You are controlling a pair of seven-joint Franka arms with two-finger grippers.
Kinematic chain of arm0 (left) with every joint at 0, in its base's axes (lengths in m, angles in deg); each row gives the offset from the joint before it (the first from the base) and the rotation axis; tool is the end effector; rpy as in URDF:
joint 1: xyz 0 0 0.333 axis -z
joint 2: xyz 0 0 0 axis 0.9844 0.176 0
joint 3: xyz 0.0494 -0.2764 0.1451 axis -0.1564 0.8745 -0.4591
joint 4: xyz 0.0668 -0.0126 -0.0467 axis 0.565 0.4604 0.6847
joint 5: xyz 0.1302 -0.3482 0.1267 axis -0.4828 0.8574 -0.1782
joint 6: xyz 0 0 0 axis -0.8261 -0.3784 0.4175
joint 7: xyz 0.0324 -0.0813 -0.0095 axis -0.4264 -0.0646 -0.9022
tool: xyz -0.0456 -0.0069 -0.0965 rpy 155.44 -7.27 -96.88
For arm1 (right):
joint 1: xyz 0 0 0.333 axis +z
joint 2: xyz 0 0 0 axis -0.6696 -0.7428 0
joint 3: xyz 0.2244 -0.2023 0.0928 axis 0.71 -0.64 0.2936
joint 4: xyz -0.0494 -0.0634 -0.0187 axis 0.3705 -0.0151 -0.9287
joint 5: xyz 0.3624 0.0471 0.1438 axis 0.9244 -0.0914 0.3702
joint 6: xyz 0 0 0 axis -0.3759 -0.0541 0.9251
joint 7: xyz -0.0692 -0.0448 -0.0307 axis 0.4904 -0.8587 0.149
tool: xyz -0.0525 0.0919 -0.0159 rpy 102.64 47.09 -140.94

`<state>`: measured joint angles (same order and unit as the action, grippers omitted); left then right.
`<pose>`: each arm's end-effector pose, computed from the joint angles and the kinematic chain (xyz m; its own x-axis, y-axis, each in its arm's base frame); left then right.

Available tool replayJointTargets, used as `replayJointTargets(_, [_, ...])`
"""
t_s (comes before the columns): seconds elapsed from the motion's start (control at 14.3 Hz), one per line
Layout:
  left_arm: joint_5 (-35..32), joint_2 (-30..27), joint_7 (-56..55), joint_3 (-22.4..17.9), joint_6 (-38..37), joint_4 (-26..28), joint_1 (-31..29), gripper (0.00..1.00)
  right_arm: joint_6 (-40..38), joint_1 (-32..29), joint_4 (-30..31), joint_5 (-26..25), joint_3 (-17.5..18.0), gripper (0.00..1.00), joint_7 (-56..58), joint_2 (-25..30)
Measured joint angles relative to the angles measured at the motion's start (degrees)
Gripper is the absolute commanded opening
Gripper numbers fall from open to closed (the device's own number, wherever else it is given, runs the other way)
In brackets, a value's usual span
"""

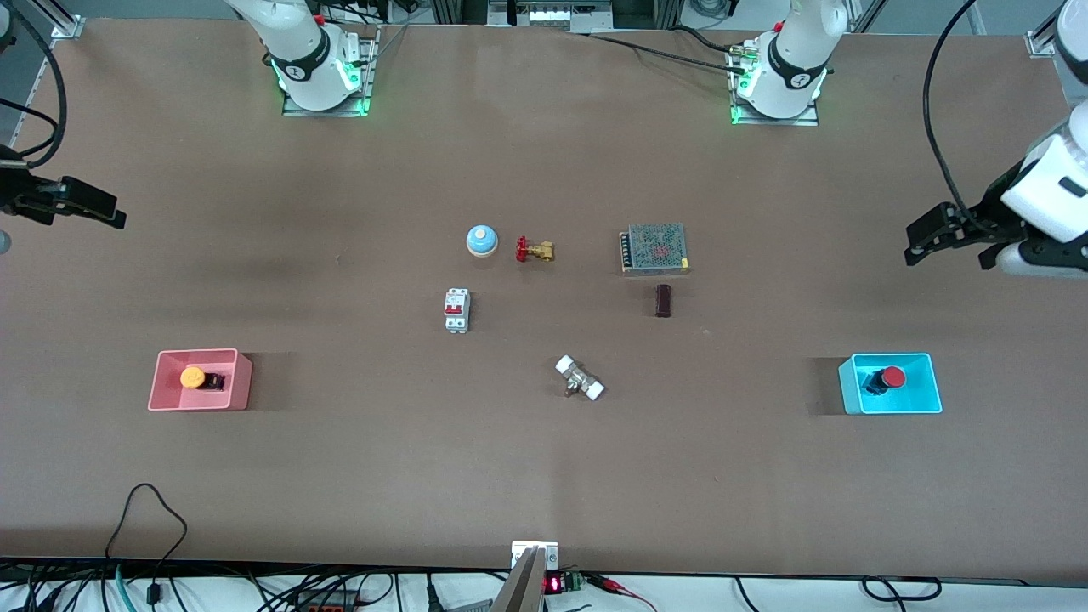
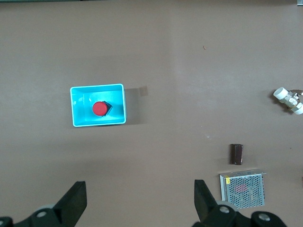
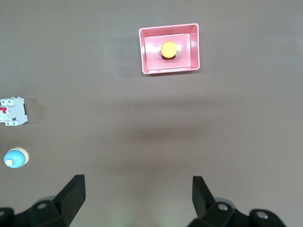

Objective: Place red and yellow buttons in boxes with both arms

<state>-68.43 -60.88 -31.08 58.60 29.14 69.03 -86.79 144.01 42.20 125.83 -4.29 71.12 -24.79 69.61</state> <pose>0.5799 -0.0128 0.5920 0.9953 -0.0275 0.0926 -0.0292 -0.9994 0.0170 0.5668 -0.0490 0.5816 0.9956 -0.0470 -0.0810 -0.0466 -0.9989 0.0073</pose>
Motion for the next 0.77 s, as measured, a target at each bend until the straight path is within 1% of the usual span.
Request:
replayJointTargets(0.21, [0.0,-0.93,0.0,0.0,-0.26,0.02,-0.08,1.0,1.12,0.09,2.61,-0.43,0.21,1.0,0.0,2.55])
replayJointTargets(0.42, [0.0,-1.73,0.0,0.0,-0.27,0.02,-0.13,1.0,1.16,0.09,3.45,-0.44,0.21,1.0,0.0,4.45])
replayJointTargets(0.77, [0.0,-2.13,0.0,0.0,-0.32,0.11,-0.28,1.0,1.13,0.09,4.06,-0.46,0.21,1.0,0.0,5.26])
